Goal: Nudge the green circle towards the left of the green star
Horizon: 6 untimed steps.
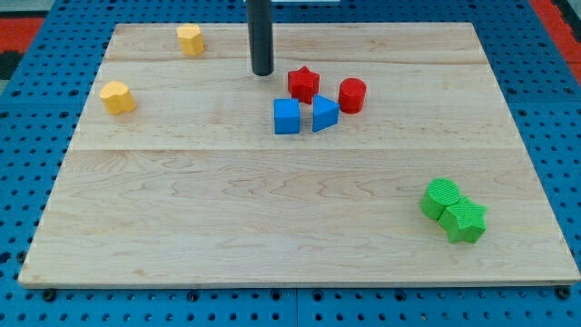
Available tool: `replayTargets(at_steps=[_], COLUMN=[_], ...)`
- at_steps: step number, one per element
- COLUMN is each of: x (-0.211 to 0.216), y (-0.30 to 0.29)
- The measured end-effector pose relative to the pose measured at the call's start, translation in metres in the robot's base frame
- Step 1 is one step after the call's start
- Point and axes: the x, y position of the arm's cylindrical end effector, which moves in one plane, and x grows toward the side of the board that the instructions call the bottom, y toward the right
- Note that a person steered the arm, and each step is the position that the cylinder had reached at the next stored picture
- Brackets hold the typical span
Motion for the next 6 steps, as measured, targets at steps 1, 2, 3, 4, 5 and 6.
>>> replayTargets(at_steps=[1, 2, 3, 4, 5, 6], x=[0.003, 0.009, 0.018, 0.030, 0.044, 0.093], y=[-0.036, -0.072, -0.080, -0.081, -0.085, -0.079])
